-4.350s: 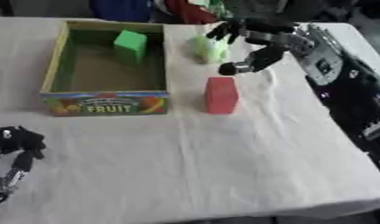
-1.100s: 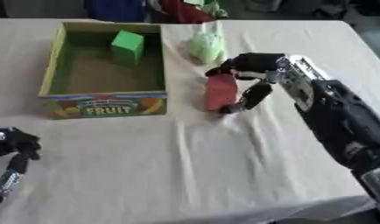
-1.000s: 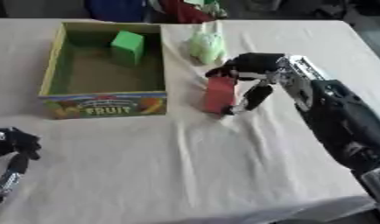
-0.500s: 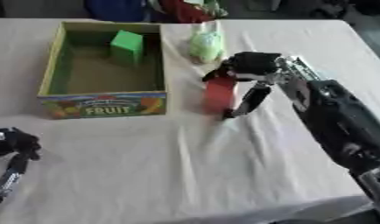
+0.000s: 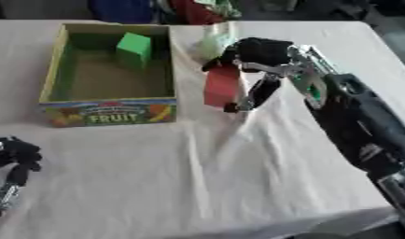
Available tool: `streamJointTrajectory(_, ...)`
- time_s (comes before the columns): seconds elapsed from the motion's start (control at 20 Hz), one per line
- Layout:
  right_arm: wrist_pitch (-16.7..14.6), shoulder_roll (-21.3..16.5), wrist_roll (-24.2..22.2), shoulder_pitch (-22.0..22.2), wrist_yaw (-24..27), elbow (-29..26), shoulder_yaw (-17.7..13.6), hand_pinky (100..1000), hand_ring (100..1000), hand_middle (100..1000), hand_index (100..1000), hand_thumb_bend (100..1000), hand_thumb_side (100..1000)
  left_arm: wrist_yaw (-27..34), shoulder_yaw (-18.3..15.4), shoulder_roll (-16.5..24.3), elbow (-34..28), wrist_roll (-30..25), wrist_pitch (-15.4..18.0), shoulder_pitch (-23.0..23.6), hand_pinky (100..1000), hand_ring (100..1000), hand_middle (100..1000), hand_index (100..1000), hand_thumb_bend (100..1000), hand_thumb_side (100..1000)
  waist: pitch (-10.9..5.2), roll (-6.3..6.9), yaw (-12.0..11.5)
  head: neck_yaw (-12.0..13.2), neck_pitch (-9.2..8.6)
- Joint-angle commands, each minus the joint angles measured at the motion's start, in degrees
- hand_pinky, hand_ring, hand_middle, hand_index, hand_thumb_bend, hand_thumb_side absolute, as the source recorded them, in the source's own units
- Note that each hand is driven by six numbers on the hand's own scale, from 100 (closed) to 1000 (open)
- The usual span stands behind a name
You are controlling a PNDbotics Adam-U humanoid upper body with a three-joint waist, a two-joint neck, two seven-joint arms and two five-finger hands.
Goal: Pick up objects on the table and place them in the box.
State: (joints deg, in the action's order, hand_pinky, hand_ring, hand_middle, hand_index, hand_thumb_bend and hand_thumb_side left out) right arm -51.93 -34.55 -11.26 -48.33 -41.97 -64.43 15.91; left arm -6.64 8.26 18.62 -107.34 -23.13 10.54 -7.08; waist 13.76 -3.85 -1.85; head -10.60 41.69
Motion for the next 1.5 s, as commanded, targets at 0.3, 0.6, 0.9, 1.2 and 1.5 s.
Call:
streamJointTrajectory(0.3, 0.0, -1.3, -4.2, -6.2, 8.2, -1.5, -1.8, 441, 383, 278, 609, 395, 380, 0.3, 0.0, 0.7, -0.5, -0.1, -0.1, -0.2, 593, 558, 579, 740, 100, 380, -1.44, 0.12, 0.0, -0.4, -0.27)
streamJointTrajectory(0.6, 0.0, 2.6, -8.7, -11.7, 11.1, 2.1, -3.1, 455, 396, 287, 615, 385, 354, 0.5, 0.4, 0.8, -0.5, -0.6, 0.0, -0.3, 593, 559, 579, 740, 100, 382, -1.79, 0.04, -0.5, -1.0, 0.07)
streamJointTrajectory(0.9, 0.0, 7.1, -13.0, -15.2, 11.3, 7.6, -5.2, 471, 417, 302, 631, 335, 309, 1.1, 1.0, 0.9, -0.6, -1.2, 0.0, -0.6, 593, 560, 580, 740, 100, 382, -2.27, -0.04, -2.3, -2.4, 0.28)
streamJointTrajectory(1.2, 0.0, 12.2, -14.8, -18.1, 5.0, 15.3, -8.9, 499, 449, 331, 660, 330, 321, 1.9, 2.0, 0.8, -0.8, -2.1, 0.0, -1.1, 593, 561, 580, 740, 100, 384, -2.74, -0.16, -4.7, -4.3, 0.23)
streamJointTrajectory(1.5, 0.0, 16.4, -11.4, -18.7, -4.9, 21.7, -11.5, 517, 482, 391, 702, 286, 300, 2.7, 2.9, 0.5, -0.9, -3.2, 0.0, -2.1, 592, 562, 580, 740, 100, 384, -2.68, -0.07, -7.0, -6.1, -0.47)
